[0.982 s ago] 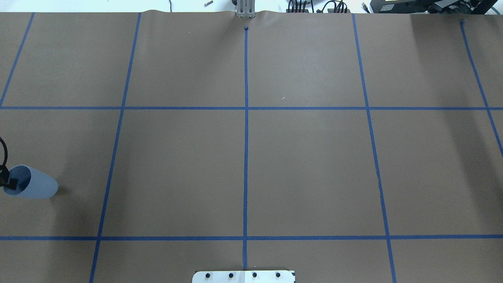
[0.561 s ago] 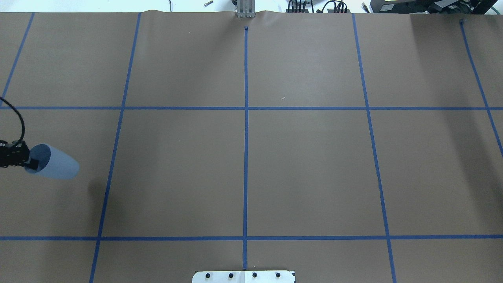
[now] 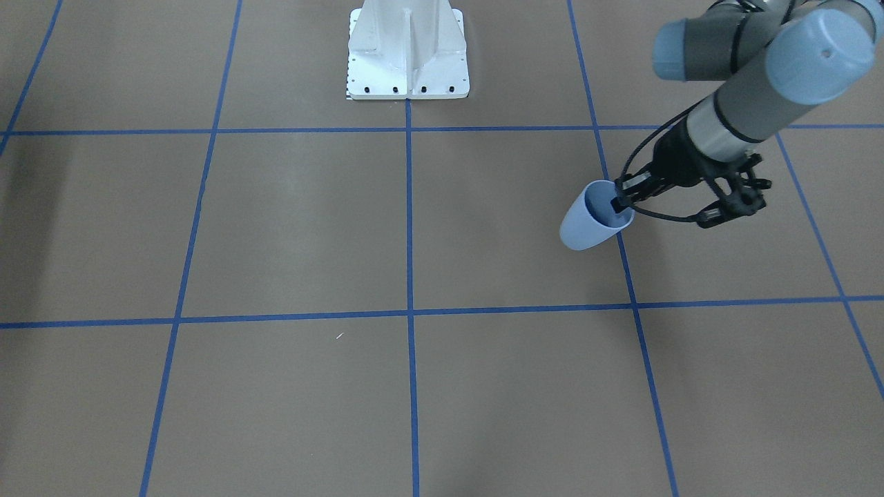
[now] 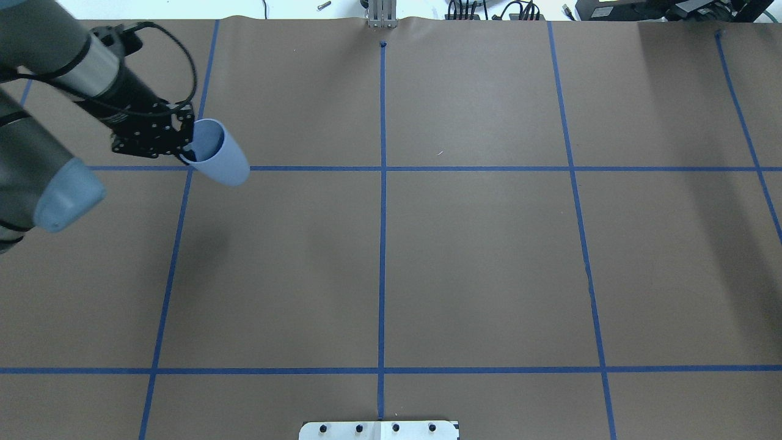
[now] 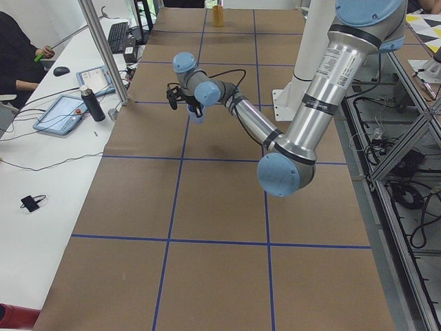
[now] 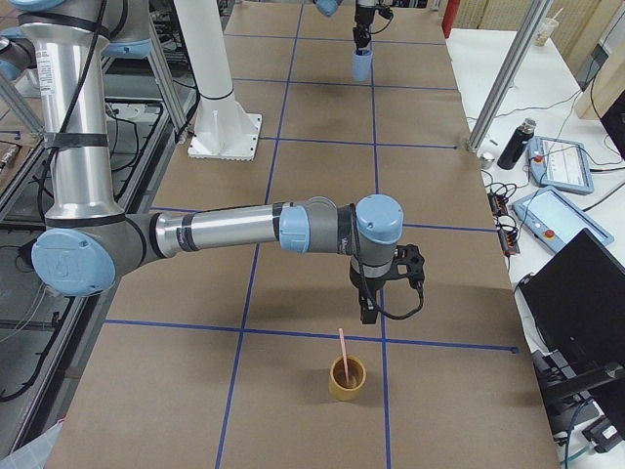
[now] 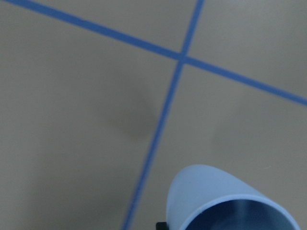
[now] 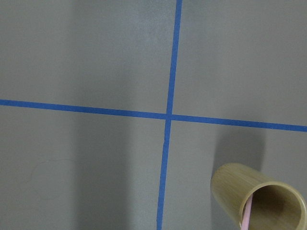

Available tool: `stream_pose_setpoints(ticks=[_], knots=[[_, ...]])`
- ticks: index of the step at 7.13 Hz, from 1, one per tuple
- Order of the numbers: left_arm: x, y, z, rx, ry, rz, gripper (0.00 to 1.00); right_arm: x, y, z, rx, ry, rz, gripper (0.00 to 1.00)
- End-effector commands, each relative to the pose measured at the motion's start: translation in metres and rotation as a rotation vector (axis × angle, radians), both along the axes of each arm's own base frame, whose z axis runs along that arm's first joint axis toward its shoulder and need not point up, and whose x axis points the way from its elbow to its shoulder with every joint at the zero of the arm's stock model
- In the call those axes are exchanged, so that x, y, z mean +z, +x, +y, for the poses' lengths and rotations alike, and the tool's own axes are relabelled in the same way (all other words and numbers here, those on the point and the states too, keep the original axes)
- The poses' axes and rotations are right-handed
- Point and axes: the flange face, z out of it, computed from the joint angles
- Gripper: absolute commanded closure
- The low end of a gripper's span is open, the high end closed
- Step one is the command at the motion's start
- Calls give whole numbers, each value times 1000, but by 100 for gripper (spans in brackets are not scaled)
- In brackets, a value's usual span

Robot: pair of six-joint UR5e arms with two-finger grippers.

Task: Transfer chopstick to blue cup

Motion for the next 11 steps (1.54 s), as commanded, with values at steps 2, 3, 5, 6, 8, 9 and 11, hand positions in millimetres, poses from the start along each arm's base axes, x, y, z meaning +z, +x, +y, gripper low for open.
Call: stream_pose_setpoints(ticks=[2, 3, 5, 6, 8, 9, 11], knots=[[-95, 122, -19, -38, -64, -49, 100, -7, -3, -1, -2, 14, 5, 0], [-115, 158, -33, -59, -77, -74, 100, -9, -3, -1, 14, 1, 3, 0], [-124, 199, -37, -53, -69, -93, 100, -13, -6, -1, 10, 7, -7, 0], [-119, 216, -28, -52, -52, -116, 100, -13, -6, -1, 10, 4, -7, 0], [-107, 240, -20, -41, -28, -114, 100, -12, -8, -1, 5, 2, -9, 0], [-106, 246, -15, -31, -27, -115, 100, -12, -8, -1, 6, 1, -9, 0], [-106, 251, -10, -22, -24, -112, 100, -13, -10, -2, 2, 3, -7, 0]])
